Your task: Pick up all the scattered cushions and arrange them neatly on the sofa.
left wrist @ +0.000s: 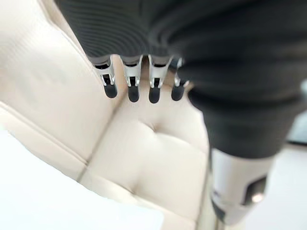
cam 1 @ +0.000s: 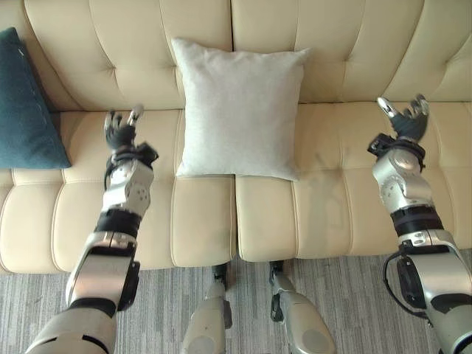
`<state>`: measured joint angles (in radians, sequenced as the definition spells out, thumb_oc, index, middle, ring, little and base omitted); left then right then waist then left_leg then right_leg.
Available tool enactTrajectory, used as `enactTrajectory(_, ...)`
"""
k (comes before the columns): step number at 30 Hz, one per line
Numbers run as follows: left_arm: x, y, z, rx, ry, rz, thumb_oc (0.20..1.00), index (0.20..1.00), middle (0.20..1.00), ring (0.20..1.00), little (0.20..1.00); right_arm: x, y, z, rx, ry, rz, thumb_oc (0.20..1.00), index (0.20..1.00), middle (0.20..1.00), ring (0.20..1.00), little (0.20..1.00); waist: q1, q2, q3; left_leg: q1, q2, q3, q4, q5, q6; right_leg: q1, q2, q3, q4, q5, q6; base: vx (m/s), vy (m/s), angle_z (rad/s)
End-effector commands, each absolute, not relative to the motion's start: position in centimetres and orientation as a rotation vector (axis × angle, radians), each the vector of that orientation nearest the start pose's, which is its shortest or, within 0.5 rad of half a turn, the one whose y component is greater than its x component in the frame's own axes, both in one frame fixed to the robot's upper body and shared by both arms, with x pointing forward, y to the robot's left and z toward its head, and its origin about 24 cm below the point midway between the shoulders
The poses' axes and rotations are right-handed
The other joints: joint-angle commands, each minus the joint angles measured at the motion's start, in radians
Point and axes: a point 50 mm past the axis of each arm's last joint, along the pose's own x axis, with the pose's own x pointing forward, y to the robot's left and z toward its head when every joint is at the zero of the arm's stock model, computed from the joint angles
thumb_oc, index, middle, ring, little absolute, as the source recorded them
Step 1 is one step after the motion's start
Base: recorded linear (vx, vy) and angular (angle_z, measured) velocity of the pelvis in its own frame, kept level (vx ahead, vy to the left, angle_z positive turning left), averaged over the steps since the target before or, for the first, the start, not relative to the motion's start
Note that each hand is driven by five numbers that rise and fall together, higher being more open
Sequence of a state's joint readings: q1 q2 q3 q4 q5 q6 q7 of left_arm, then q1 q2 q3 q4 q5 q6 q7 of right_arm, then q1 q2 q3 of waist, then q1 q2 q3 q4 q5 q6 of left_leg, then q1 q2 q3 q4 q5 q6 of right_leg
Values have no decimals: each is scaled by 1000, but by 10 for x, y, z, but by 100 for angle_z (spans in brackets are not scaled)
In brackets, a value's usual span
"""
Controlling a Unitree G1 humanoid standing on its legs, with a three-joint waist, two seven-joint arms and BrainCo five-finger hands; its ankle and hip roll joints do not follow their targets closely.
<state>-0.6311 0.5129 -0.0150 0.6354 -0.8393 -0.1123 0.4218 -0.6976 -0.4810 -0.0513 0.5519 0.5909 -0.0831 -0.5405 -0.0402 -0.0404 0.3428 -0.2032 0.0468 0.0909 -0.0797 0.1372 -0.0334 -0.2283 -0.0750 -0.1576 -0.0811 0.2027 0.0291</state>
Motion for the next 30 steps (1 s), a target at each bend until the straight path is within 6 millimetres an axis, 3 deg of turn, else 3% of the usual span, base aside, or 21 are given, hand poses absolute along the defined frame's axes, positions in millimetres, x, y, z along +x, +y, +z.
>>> enactTrajectory(1, 333, 296, 98, -182, -49, 568, 1000, 1000, 1000, 1000, 1000, 337, -283, 115, 153, -134, -629, 1000, 1000, 1000, 1000, 1000, 11, 3, -188, 67, 3, 6, 1, -125, -29, 84, -49, 14, 63, -216, 108, 63, 31, 2)
enactTrajectory(8, 240, 315, 29, 222, 157, 473, 1000, 1000, 1000, 1000, 1000, 260, -309, 50, -250, 92, -485, 1000, 1000, 1000, 1000, 1000, 16, -7, -248, 138, -10, 3, -8, -139, -19, 174, -66, 0, 27, -193, 131, 18, 70, 0)
enactTrajectory(9, 239, 315, 28, 224, 160, 472, 1000, 1000, 1000, 1000, 1000, 259, -309, 49, -252, 95, -484, 1000, 1000, 1000, 1000, 1000, 16, -7, -250, 139, -10, 3, -8, -139, -19, 175, -66, 0, 27, -193, 131, -26, 119, -2)
enactTrajectory(11, 223, 309, 10, 251, 233, 432, 1000, 1000, 1000, 1000, 1000, 240, -307, 27, -284, 189, -457, 1000, 1000, 1000, 1000, 1000, 11, -11, -257, 156, -18, 5, -8, -145, -11, 185, -74, 3, 38, -191, 137, -63, 126, -3)
enactTrajectory(17, 213, 291, -9, 204, 298, 379, 1000, 1000, 1000, 1000, 1000, 224, -292, -4, -196, 293, -431, 1000, 1000, 1000, 1000, 1000, 4, -18, -229, 148, -25, 28, -8, -142, 3, 139, -80, 17, 83, -160, 154, -141, 57, -11)
enactTrajectory(22, 205, 285, -18, 148, 332, 373, 1000, 1000, 1000, 1000, 1000, 222, -279, -14, -134, 312, -400, 1000, 1000, 1000, 1000, 1000, 19, -1, -205, 103, 2, 64, -8, -106, 16, 132, -49, 48, 247, -257, 131, -238, -12, -29)
enactTrajectory(24, 204, 284, -21, 149, 346, 366, 1000, 1000, 1000, 1000, 1000, 219, -279, -17, -130, 324, -404, 1000, 1000, 1000, 1000, 1000, 23, -4, -210, 99, 0, 71, -8, -100, 16, 148, -41, 60, 256, -274, 128, -129, -52, -22)
enactTrajectory(27, 199, 285, -27, 137, 376, 372, 1000, 1000, 1000, 1000, 1000, 217, -280, -19, -124, 333, -413, 1000, 1000, 1000, 1000, 1000, 42, -14, -224, 73, -3, 89, -6, -82, 14, 215, -26, 75, 217, -310, 117, -188, -120, -7)
enactTrajectory(30, 194, 285, -32, 137, 400, 377, 1000, 1000, 1000, 1000, 1000, 219, -274, -19, -129, 331, -388, 1000, 1000, 1000, 1000, 1000, 58, -14, -216, 41, 30, 107, 12, -27, -10, 245, 1, 58, 122, -338, 80, -218, -240, -44)
